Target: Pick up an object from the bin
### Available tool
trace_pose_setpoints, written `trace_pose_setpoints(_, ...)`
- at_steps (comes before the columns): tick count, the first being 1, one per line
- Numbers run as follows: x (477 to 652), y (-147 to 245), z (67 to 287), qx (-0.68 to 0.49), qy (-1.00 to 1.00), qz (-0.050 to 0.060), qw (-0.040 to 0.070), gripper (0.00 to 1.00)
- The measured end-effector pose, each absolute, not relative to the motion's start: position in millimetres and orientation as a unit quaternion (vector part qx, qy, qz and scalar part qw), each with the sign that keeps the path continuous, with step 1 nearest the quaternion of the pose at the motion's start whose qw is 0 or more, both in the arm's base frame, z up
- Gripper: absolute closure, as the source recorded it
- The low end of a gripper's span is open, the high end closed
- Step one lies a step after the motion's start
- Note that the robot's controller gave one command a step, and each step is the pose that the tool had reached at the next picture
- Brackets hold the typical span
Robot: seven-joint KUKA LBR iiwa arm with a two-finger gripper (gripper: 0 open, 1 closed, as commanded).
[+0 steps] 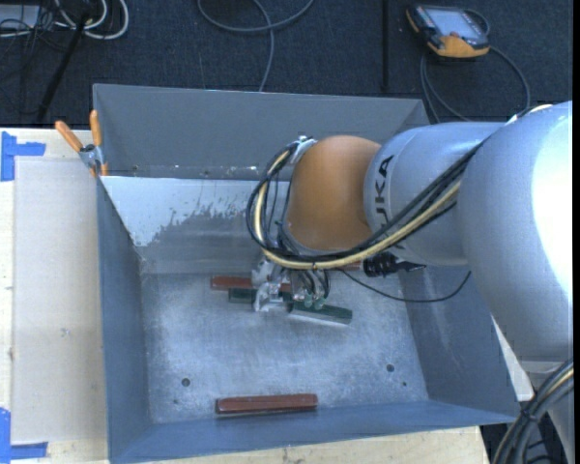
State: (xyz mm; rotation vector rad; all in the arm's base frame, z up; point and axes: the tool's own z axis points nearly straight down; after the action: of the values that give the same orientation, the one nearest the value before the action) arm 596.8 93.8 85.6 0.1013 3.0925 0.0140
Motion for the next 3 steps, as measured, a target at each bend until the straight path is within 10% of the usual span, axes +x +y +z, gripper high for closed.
trace_pose_setpoints(1, 596.8, 94, 86, 0.033, 0.999, 0.005, 0.024, 1.00)
trace_pose_setpoints(2, 596.9, 94, 233, 0.005, 1.000, 0.000, 0.004, 1.00)
trace_pose_setpoints(3, 595.4, 94, 230, 0.005, 1.000, 0.000, 0.001, 1.00)
